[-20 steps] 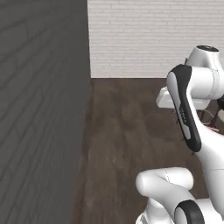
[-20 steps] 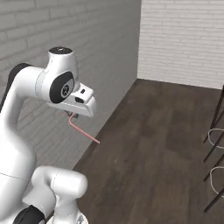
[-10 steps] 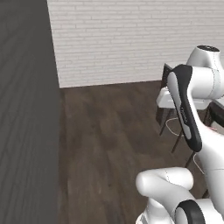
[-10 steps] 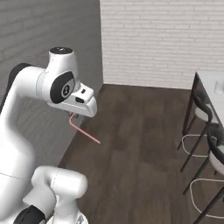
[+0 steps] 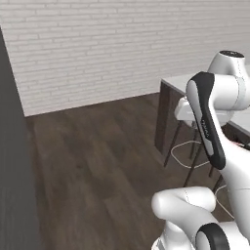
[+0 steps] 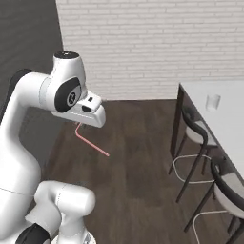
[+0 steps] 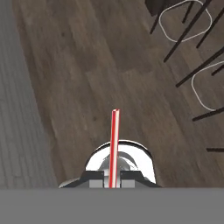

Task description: Take a straw from the drawer in front and place it inside the glass cup on the dining counter.

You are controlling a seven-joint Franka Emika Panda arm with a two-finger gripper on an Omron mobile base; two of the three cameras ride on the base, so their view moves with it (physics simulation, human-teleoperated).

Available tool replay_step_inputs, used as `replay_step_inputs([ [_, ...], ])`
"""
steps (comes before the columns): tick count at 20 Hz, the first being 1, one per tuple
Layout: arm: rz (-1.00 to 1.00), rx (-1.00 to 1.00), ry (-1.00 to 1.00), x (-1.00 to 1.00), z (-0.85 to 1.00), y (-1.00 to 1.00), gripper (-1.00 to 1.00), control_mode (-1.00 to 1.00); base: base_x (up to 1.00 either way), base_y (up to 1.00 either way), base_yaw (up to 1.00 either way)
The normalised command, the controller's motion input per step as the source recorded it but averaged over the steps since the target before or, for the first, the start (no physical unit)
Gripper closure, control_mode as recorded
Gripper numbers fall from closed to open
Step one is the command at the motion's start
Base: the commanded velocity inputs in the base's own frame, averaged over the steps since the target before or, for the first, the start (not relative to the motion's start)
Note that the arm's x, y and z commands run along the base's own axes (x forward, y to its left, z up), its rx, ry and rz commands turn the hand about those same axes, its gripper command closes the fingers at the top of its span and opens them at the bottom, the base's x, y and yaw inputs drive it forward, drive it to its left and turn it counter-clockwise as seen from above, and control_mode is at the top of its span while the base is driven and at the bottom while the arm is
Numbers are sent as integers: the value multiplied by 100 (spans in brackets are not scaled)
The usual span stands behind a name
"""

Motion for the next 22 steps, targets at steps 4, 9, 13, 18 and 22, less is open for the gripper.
replay_step_inputs([
  [4,0,0,0,0,0,0,100,100,100,34,-42],
  [9,0,0,0,0,0,0,100,100,100,40,-42],
  [13,0,0,0,0,0,0,100,100,99,39,-42],
  [18,0,0,0,0,0,0,100,100,84,28,-46],
  [22,0,0,0,0,0,0,100,100,72,18,-51],
])
